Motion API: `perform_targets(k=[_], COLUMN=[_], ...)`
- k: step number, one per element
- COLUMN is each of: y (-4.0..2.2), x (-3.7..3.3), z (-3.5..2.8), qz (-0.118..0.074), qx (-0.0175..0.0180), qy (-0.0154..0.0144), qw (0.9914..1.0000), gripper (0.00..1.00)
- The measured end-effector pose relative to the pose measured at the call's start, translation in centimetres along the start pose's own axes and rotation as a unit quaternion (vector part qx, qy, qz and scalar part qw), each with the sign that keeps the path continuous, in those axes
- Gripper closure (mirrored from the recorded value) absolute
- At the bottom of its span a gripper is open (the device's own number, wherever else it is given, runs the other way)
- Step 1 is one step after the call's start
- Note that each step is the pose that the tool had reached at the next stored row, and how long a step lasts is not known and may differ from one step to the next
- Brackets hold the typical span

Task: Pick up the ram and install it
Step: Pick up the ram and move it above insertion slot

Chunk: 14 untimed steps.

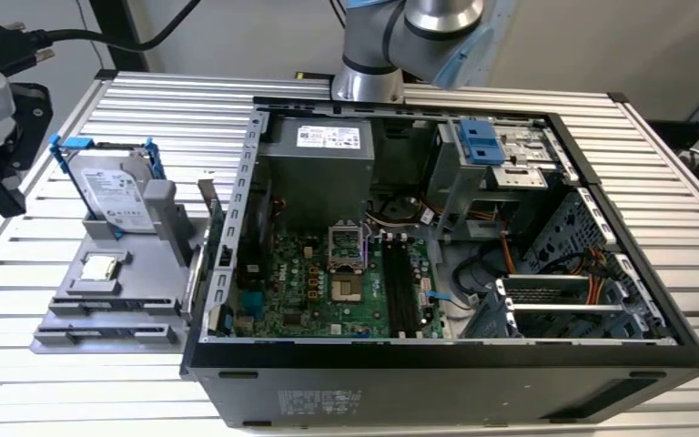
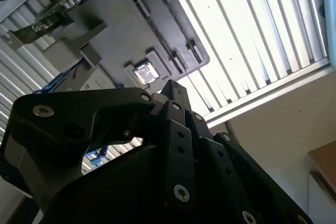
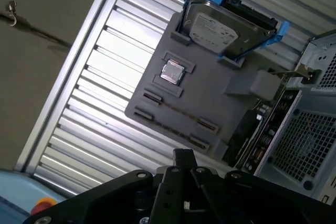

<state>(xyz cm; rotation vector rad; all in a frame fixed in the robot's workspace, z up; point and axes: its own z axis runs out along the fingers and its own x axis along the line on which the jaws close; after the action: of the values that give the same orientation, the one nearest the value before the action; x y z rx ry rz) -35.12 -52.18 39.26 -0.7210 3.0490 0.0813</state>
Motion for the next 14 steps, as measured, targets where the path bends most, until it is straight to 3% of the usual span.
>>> perform_targets(k=[4,7,11,14], y=[0.0,0.0,0.0,0.0], x=[0.0,0.0,0.0,0.0], z=[0.0,0.0,0.0,0.0], qz=[-0.023,-0.043,-0.071,-0.092], qx=[-0.0005,-0.0008,-0.0014,-0.0018], qy=[0.0011,0.0021,0.0035,0.0045], qw=[0.99973,0.99908,0.99745,0.99573], gripper=[1.0,1.0,1.0,1.0])
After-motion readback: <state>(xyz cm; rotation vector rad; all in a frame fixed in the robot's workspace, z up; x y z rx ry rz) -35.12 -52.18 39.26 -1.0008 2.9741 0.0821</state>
